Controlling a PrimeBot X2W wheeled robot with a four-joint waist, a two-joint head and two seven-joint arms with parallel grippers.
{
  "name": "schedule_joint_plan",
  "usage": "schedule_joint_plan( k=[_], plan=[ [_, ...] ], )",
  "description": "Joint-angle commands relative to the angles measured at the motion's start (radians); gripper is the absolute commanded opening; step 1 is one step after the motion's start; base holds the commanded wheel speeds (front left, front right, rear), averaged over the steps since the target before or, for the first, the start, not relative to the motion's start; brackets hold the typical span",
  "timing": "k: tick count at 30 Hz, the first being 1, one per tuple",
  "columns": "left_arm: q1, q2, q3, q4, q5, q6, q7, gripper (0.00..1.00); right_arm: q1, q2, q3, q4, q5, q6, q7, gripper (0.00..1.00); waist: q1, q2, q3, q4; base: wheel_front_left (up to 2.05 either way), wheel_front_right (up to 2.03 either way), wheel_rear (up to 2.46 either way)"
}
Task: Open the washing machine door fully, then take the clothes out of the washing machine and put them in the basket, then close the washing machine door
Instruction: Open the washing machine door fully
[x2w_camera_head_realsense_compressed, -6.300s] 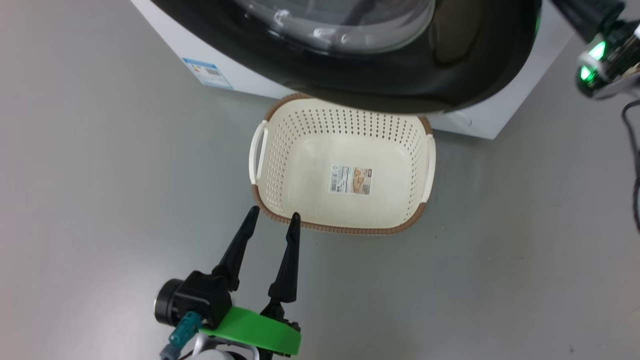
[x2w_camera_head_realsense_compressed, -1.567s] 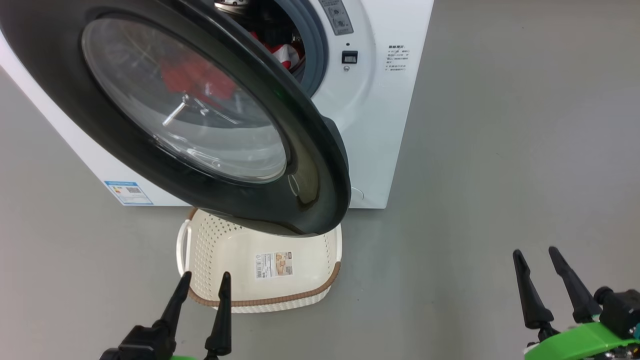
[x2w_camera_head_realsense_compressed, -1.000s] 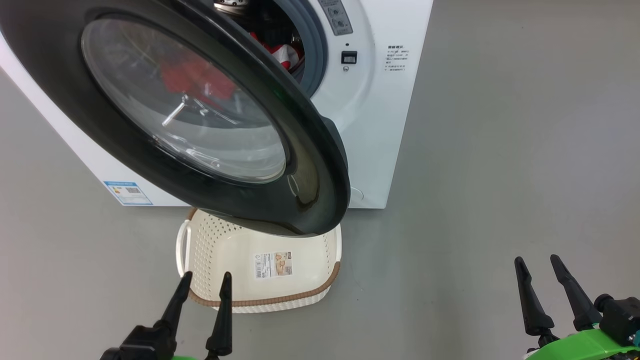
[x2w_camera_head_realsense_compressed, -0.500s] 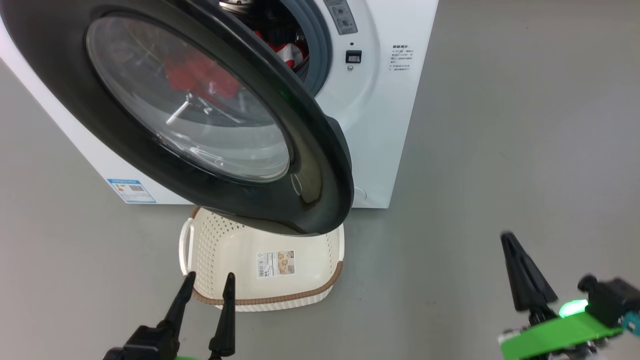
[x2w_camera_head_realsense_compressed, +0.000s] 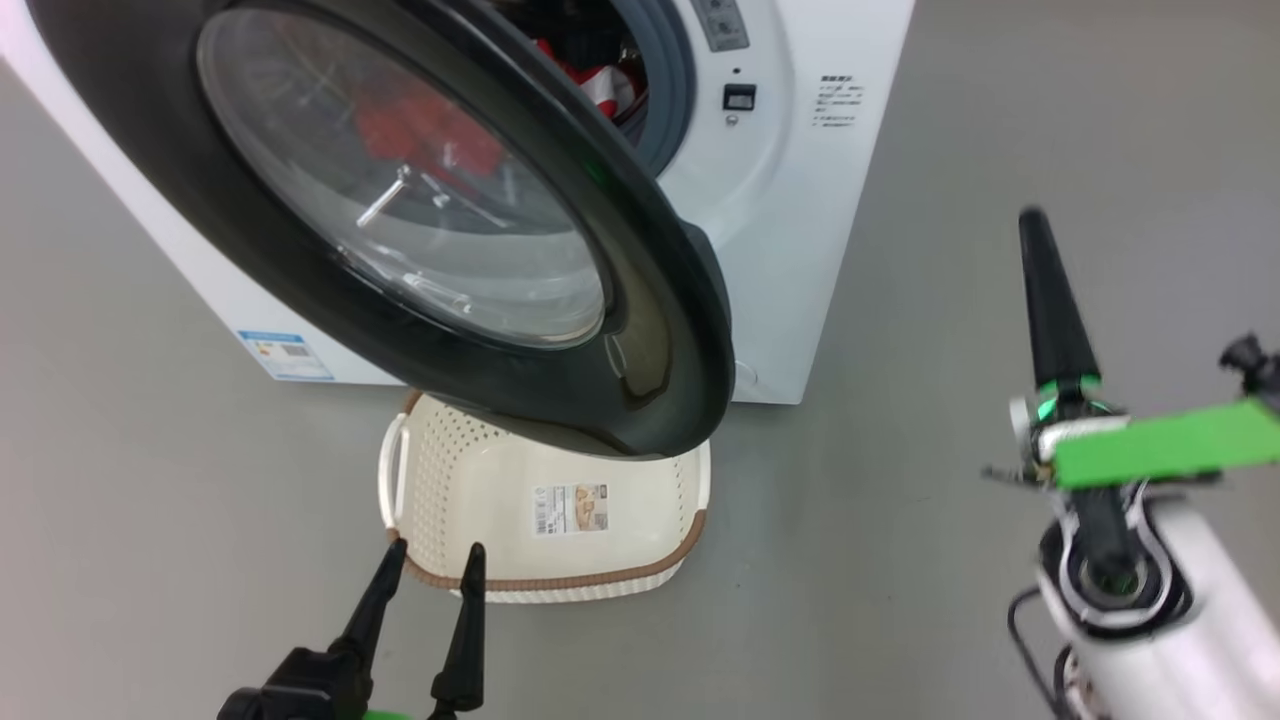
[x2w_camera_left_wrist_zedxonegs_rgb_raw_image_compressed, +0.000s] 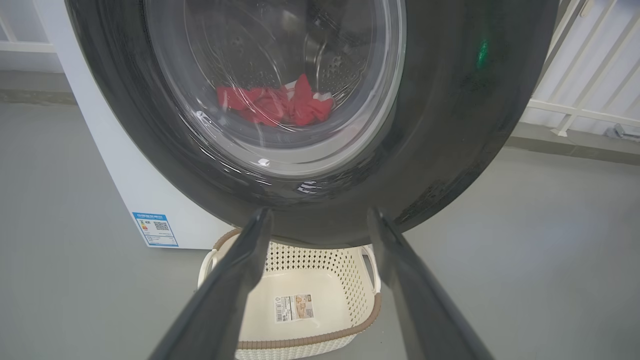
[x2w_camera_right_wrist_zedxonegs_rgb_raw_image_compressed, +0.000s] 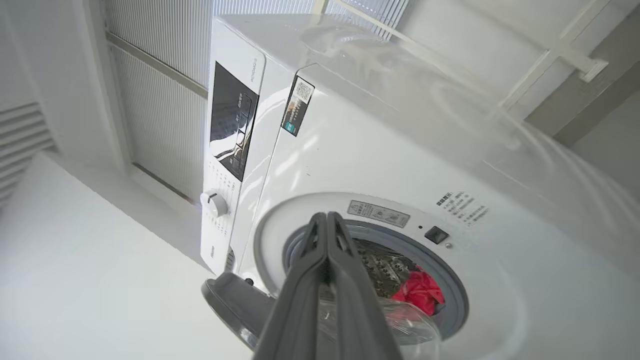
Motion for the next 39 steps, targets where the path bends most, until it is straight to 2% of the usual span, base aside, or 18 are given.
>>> schedule_joint_plan(
  k=[1,5,10,12,13,16,17,20,27,39],
  plan=[
    [-0.039,0.008,0.023,-0.026,-0.002,0.005,-0.012,1.0,-0.063,-0.02,0.033,-0.017,0.108,0.0,0.01,0.0,0.0,0.0,0.015,0.017,0.0,0.0,0.0],
    [-0.051,0.008,0.008,-0.029,-0.014,0.011,-0.012,1.0,-0.148,-0.055,0.028,0.016,0.341,0.0,0.177,0.0,0.0,0.0,0.031,0.042,0.0,0.0,0.0],
    [-0.059,0.008,-0.018,-0.027,-0.027,0.017,-0.012,1.0,-0.229,-0.076,-0.008,0.112,0.506,0.0,0.464,0.0,0.0,0.0,0.045,0.074,0.0,0.0,0.0],
    [-0.06,0.008,-0.025,-0.027,-0.032,0.019,-0.012,1.0,-0.26,-0.078,-0.022,0.16,0.557,0.0,0.583,0.0,0.0,0.0,0.049,0.084,0.0,0.0,0.0],
    [-0.06,0.008,-0.025,-0.027,-0.032,0.019,-0.012,1.0,-0.26,-0.078,-0.022,0.16,0.557,0.0,0.583,0.0,0.0,0.0,0.049,0.084,0.0,0.0,0.0],
    [-0.061,0.008,-0.038,-0.026,-0.037,0.021,-0.012,1.0,-0.31,-0.087,-0.043,0.242,0.611,0.0,0.73,0.0,0.0,0.0,0.056,0.099,0.0,0.0,0.0],
    [-0.063,0.008,-0.046,-0.026,-0.04,0.023,-0.012,1.0,-0.345,-0.094,-0.045,0.3,0.638,0.0,0.819,0.0,0.0,0.0,0.061,0.108,0.0,0.0,0.0],
    [-0.066,0.008,-0.06,-0.026,-0.045,0.025,-0.012,1.0,-0.392,-0.112,-0.031,0.377,0.644,0.0,0.921,0.0,0.0,0.0,0.068,0.122,0.0,0.0,0.0],
    [-0.067,0.008,-0.091,-0.026,-0.057,0.031,-0.012,1.0,-0.453,-0.121,0.012,0.485,0.629,0.0,1.071,0.0,0.0,0.0,0.076,0.149,0.0,0.0,0.0],
    [-0.069,0.008,-0.124,-0.03,-0.079,0.042,-0.012,1.0,-0.45,-0.096,0.024,0.525,0.575,0.0,1.135,0.0,0.0,0.0,0.075,0.186,0.0,0.0,0.0]
  ],
)
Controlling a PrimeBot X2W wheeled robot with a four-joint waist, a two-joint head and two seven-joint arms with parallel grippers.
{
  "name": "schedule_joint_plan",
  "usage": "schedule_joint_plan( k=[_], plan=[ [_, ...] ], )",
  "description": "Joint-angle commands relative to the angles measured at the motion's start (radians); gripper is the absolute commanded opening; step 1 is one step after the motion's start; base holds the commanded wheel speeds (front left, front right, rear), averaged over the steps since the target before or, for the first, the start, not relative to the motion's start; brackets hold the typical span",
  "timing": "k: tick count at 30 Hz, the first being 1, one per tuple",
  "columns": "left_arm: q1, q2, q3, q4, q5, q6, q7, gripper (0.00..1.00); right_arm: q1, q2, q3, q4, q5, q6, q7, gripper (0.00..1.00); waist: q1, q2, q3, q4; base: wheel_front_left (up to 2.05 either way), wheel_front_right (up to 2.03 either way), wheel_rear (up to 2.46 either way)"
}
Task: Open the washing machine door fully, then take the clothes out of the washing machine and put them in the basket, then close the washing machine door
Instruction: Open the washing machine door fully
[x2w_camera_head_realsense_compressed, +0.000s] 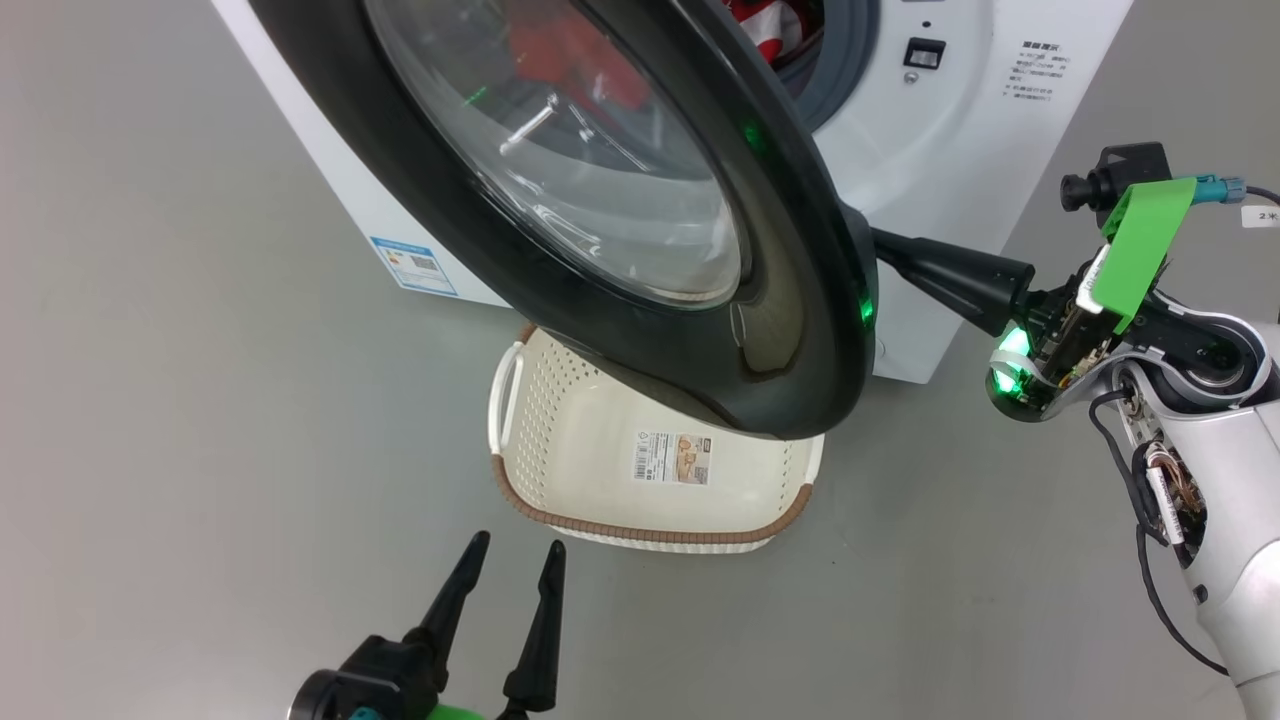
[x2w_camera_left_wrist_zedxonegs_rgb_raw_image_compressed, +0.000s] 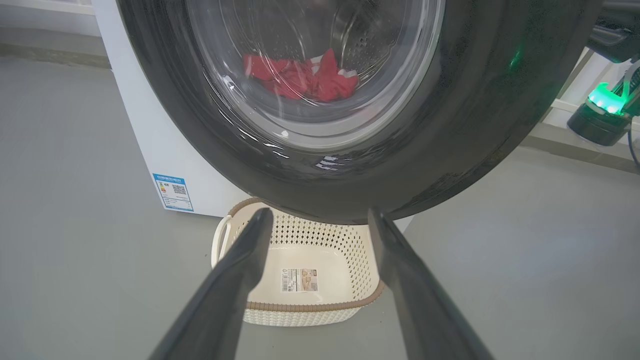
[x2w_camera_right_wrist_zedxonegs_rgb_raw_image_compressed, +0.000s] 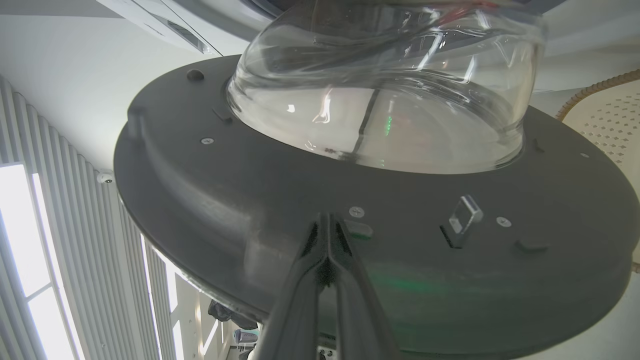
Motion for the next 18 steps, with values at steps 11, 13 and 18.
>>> schedule_joint_plan(
  k=[11,13,18],
  plan=[
    [-0.002,0.008,0.027,-0.022,-0.006,0.005,-0.012,1.0,0.067,0.059,0.04,-0.063,-0.068,0.001,0.041,0.0,-0.0001,0.0,-0.057,0.04,0.0,0.0,0.0],
    [0.004,0.008,0.028,-0.022,-0.004,0.004,-0.012,1.0,0.084,0.071,0.045,-0.072,-0.076,0.001,0.047,0.0,-0.0001,0.0,-0.066,0.05,0.0,0.0,0.0],
    [0.014,0.008,0.034,-0.023,-0.001,0.002,-0.012,1.0,0.113,0.092,0.047,-0.085,-0.088,0.001,0.055,0.0,-0.0001,0.0,-0.082,0.073,0.0,0.0,0.0]
  ],
)
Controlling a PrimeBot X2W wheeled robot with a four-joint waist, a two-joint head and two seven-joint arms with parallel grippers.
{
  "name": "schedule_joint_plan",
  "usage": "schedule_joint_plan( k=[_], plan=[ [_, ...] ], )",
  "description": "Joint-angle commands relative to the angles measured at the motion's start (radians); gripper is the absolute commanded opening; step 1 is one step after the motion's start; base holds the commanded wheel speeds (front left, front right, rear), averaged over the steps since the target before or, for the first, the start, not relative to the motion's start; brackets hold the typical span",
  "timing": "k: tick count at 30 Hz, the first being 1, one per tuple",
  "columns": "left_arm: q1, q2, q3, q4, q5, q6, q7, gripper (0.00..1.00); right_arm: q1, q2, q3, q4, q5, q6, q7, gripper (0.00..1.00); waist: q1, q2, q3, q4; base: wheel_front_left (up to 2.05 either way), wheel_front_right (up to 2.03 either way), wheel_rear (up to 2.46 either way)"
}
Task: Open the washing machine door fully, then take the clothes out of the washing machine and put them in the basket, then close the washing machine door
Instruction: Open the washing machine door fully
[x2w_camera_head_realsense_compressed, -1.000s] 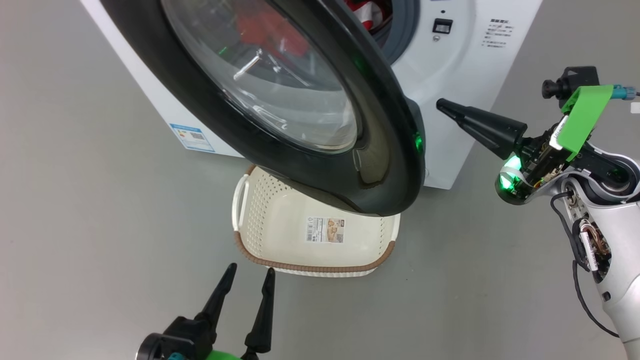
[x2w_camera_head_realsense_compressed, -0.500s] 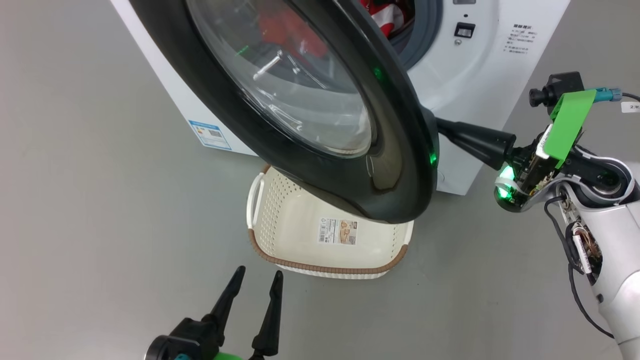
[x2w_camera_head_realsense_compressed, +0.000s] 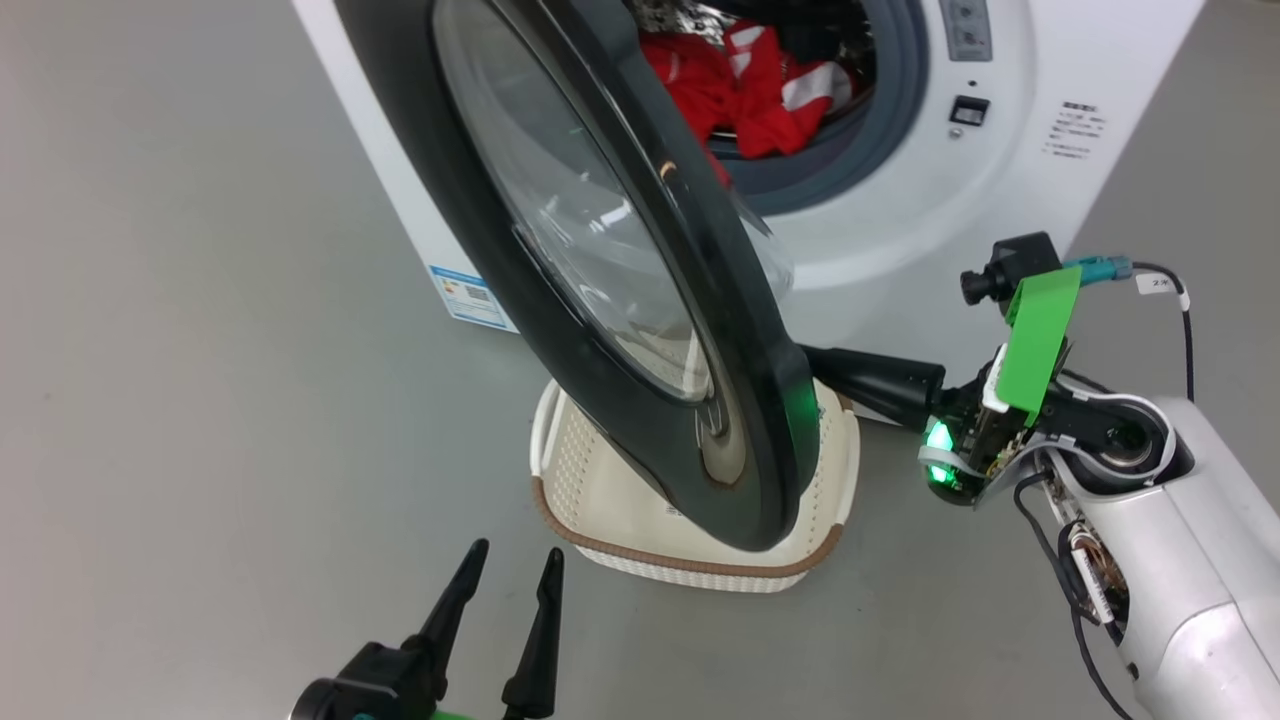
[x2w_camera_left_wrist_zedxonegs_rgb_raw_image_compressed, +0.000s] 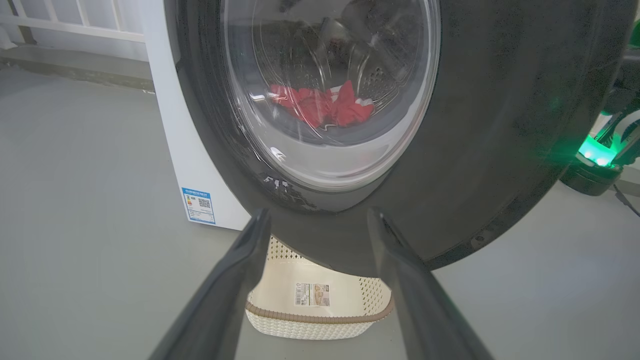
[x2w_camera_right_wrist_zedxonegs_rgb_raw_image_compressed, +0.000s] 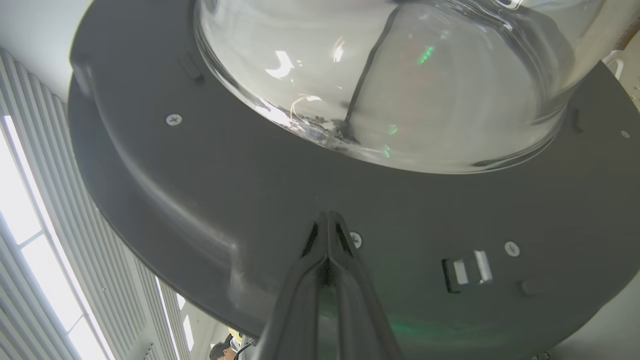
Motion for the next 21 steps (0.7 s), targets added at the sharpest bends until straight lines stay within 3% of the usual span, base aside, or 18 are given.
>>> schedule_joint_plan(
  k=[1,21],
  plan=[
    [0.005,0.008,0.035,-0.024,0.005,0.002,-0.012,1.0,0.009,0.017,0.015,-0.031,-0.014,0.001,0.011,0.0,0.0,0.0,-0.015,0.021,0.0,0.0,0.0],
    [0.044,0.008,0.06,-0.032,0.021,0.009,-0.012,1.0,0.091,0.091,0.023,-0.053,-0.038,0.001,0.024,0.0,0.0,0.0,-0.085,0.163,0.0,0.0,0.0]
  ],
)
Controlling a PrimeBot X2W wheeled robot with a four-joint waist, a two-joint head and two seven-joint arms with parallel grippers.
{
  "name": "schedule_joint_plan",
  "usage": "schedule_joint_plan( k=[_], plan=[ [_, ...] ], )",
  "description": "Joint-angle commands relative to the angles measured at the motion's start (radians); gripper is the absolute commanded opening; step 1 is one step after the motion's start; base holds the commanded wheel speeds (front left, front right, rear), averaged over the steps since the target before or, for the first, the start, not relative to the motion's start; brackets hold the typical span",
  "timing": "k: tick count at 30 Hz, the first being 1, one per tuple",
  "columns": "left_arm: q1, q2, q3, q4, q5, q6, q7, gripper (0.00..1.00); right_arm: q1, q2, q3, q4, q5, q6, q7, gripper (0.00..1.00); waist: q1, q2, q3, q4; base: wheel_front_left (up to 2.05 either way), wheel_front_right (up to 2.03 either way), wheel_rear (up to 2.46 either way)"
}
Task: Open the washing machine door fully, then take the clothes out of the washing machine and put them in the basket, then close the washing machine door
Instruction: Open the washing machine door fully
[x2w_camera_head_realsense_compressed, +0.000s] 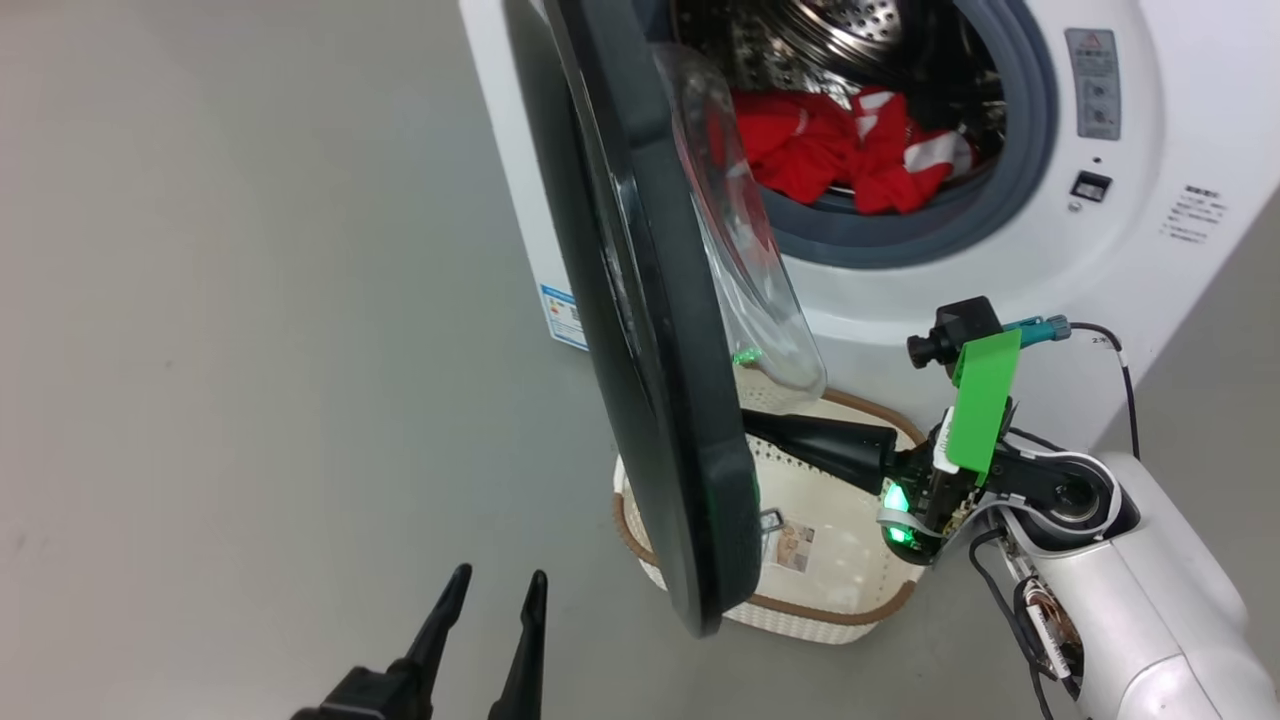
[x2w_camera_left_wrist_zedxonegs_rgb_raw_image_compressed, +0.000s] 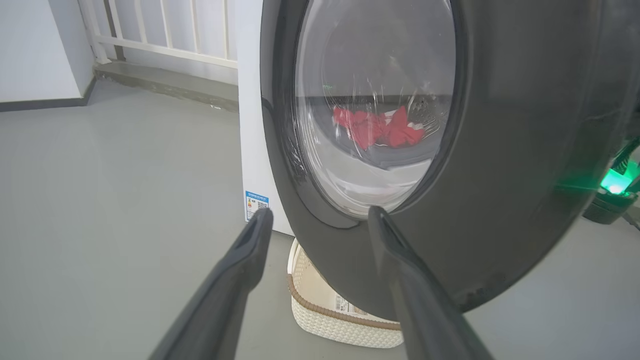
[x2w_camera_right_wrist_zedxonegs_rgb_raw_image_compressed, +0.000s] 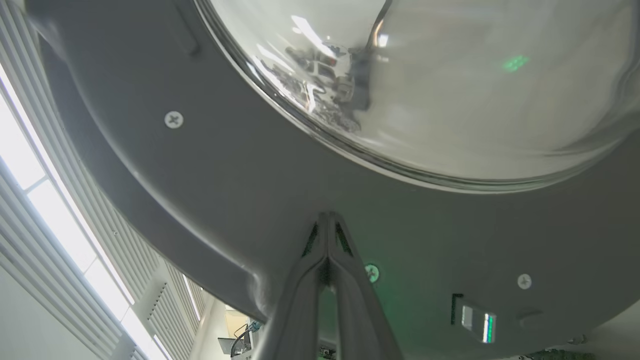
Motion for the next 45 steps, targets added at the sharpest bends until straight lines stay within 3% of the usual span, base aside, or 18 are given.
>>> schedule_joint_plan(
  k=[1,13,21,30,31,36,38,39,45],
  plan=[
    [0.005,0.007,0.038,-0.027,0.011,0.009,-0.012,1.0,0.007,0.026,0.022,-0.035,0.0,0.001,0.006,0.0,0.0,0.0,-0.017,0.025,0.0,0.0,0.0],
    [0.025,0.007,0.064,-0.063,0.01,0.042,-0.012,1.0,-0.001,0.04,0.088,-0.038,0.021,0.001,0.003,0.0,0.0,0.0,-0.015,0.041,0.0,0.0,0.0],
    [0.036,0.007,0.07,-0.072,0.014,0.045,-0.012,1.0,-0.005,0.04,0.145,-0.049,0.069,0.001,-0.025,0.0,0.0,0.0,-0.02,0.042,0.0,0.0,0.0],
    [0.042,0.007,0.071,-0.068,0.021,0.039,-0.012,1.0,0.013,0.04,0.142,-0.054,0.057,0.001,-0.059,0.0,0.0,0.0,-0.036,0.036,0.0,0.0,0.0],
    [0.042,0.007,0.073,-0.065,0.024,0.035,-0.012,1.0,0.022,0.04,0.137,-0.056,0.052,0.001,-0.066,0.18,0.0,0.0,-0.041,0.034,0.0,0.0,0.0],
    [0.039,0.007,0.078,-0.055,0.025,0.024,-0.012,1.0,0.045,0.04,0.112,-0.056,0.03,0.001,-0.087,0.54,0.0,0.0,-0.047,0.03,0.0,0.0,0.0],
    [0.038,0.007,0.081,-0.051,0.025,0.02,-0.012,1.0,0.058,0.04,0.099,-0.056,0.018,0.001,-0.097,0.93,0.0,0.0,-0.051,0.027,0.0,0.0,0.0],
    [0.037,0.007,0.083,-0.048,0.025,0.018,-0.012,1.0,0.065,0.04,0.092,-0.057,0.013,0.001,-0.1,1.0,0.0,0.0,-0.052,0.026,0.0,0.0,0.0],
    [0.042,0.007,0.097,-0.034,0.037,0.003,-0.012,1.0,0.116,0.041,0.055,-0.055,-0.014,0.001,-0.12,1.0,0.0,0.0,-0.063,0.004,0.0,0.0,0.0]
  ],
)
